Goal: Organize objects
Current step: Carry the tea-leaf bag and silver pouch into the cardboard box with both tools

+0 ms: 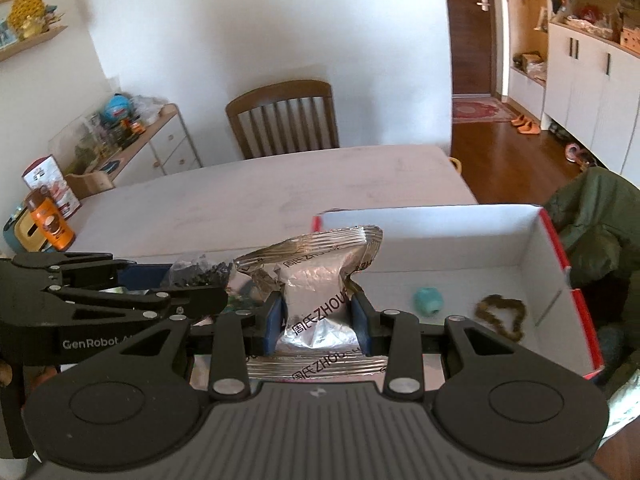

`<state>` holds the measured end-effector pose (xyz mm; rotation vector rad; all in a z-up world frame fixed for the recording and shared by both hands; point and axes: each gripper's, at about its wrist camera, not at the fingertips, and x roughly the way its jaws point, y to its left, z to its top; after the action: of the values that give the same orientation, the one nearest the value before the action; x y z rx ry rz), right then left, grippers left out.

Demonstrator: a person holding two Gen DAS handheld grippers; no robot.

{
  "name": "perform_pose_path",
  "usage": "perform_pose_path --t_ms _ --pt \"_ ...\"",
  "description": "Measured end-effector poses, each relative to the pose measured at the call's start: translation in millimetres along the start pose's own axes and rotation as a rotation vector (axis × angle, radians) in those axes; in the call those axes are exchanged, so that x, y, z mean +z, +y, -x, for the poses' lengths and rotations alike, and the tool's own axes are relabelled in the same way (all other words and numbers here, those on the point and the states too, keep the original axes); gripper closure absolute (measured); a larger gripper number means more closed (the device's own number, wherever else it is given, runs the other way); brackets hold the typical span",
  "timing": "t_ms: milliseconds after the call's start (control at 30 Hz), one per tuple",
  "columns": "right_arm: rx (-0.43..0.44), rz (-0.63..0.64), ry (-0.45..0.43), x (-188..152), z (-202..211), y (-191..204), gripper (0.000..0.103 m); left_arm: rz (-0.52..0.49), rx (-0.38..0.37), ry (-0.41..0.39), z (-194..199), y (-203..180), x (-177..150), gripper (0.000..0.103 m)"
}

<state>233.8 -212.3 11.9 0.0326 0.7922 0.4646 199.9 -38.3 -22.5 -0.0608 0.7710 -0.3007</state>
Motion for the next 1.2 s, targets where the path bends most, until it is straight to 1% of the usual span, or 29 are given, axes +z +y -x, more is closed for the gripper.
perform_pose_path --t_ms 300,567,667,800,1200 --pt "-0.043 -0.037 -0.007 4.9 0.9 -57.4 0.067 -0.044 -0.016 0.025 -31.4 -43.4 6.1 0.06" --pt "-0.067 -0.058 0.027 8.6 -11.9 -106.4 0.067 -0.083 -0.032 0.07 -62.9 -78.0 6.6 0.06" --pt "-0.073 -0.064 0.049 8.6 -21.4 -121.2 0.067 -0.097 -0.035 0.092 -76.4 -88.4 5.8 0.06" --pt "-0.09 -0.058 0.089 7.2 -39.0 -135.6 0.067 -0.105 -0.043 0.141 -96.5 -97.1 3.3 0.06" --pt "-0.106 -0.032 0.191 12.0 -101.2 -159.9 0.067 -0.099 0.007 0.284 -158.8 -105.5 2.7 0.06"
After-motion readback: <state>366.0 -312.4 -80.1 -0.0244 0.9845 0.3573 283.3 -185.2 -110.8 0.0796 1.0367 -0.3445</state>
